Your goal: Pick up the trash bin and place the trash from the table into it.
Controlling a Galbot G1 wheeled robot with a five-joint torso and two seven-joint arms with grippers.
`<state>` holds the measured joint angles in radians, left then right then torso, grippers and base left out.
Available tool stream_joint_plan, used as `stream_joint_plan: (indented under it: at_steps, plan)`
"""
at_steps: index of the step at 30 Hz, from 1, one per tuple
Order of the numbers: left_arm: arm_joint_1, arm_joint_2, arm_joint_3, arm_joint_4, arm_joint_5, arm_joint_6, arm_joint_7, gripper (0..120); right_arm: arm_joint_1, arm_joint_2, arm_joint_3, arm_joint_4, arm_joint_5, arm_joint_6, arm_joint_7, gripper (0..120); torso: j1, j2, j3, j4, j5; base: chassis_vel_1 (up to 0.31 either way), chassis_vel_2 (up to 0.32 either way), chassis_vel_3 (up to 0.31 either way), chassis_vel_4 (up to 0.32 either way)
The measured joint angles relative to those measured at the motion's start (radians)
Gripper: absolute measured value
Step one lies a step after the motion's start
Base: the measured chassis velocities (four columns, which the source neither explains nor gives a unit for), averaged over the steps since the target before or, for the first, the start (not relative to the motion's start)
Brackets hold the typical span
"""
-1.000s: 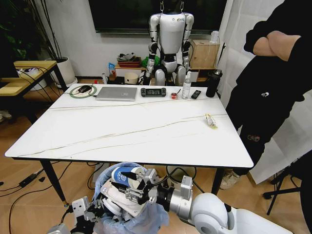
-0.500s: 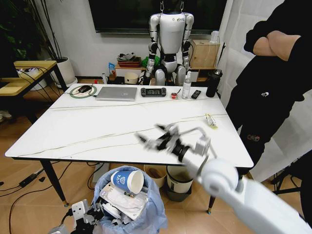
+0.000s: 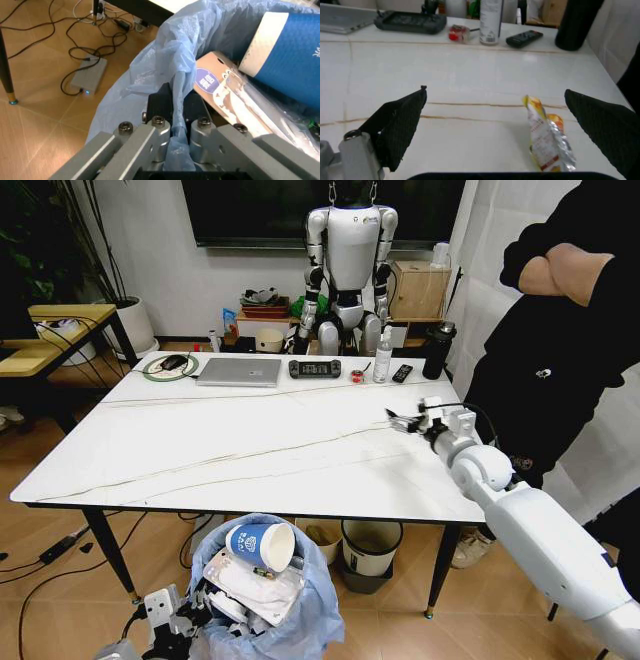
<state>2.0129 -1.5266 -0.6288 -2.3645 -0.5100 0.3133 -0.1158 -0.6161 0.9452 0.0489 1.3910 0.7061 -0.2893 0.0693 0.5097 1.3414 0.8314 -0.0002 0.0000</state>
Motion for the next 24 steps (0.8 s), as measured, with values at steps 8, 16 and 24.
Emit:
stream_joint_plan:
  at_steps: [8, 16, 24]
  plan:
    - [0.004, -0.008, 0.002, -0.008, 0.01, -0.004, 0.005, 0, 0.021, 0.0, -0.002, -0.118, -0.004, 0.014, -0.032, 100, 0.0, 0.0, 0.0, 0.0001, 0.0, 0.0, 0.0, 0.0, 0.0]
    - [0.008, -0.011, 0.0, -0.018, 0.011, -0.006, 0.007, 0, 0.039, 0.013, -0.012, -0.192, 0.025, 0.003, -0.035, 89, 0.0, 0.0, 0.0, 0.0003, 0.0, 0.0, 0.0, 0.0, 0.0]
    - [0.011, -0.008, -0.001, -0.02, 0.012, -0.009, 0.008, 0, 0.036, 0.015, -0.012, -0.211, 0.033, -0.001, -0.03, 61, 0.0, 0.0, 0.0, 0.0002, 0.0, 0.0, 0.0, 0.0, 0.0]
